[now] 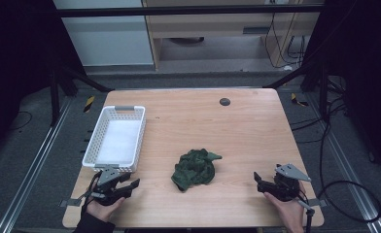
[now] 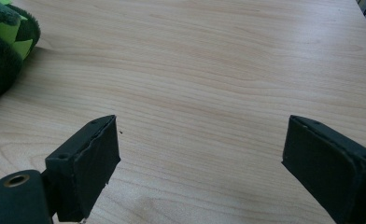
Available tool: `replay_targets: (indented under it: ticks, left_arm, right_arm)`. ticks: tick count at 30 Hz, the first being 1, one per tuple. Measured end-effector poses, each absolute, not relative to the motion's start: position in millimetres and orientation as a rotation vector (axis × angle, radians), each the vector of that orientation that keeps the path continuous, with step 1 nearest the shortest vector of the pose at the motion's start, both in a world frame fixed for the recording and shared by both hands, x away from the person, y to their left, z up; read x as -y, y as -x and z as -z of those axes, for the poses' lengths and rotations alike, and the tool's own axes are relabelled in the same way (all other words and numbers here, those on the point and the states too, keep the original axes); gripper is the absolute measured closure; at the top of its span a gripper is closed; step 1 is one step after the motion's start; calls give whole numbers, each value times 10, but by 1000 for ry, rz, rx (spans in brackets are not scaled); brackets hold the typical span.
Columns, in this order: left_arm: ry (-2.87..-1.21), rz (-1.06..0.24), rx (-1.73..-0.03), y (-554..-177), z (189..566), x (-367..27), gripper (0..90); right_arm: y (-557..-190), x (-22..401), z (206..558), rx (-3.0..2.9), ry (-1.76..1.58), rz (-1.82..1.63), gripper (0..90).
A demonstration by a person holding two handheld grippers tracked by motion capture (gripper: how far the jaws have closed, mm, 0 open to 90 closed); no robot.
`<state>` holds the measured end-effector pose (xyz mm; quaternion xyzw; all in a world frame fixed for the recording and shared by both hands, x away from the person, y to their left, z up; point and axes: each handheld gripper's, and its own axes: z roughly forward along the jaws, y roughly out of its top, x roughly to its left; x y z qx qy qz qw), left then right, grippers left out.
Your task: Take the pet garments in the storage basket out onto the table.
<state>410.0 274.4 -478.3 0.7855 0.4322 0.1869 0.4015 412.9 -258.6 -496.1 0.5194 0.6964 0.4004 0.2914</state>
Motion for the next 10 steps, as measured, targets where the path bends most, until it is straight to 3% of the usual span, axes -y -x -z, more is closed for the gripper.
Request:
replay_targets:
  ticks: [10]
  left_arm:
    - [-1959, -510, -1196, -4044, 4822, -2954, 447]
  right_arm:
    - [-4130, 2590, 4962, -1854, -1392, -1068, 107]
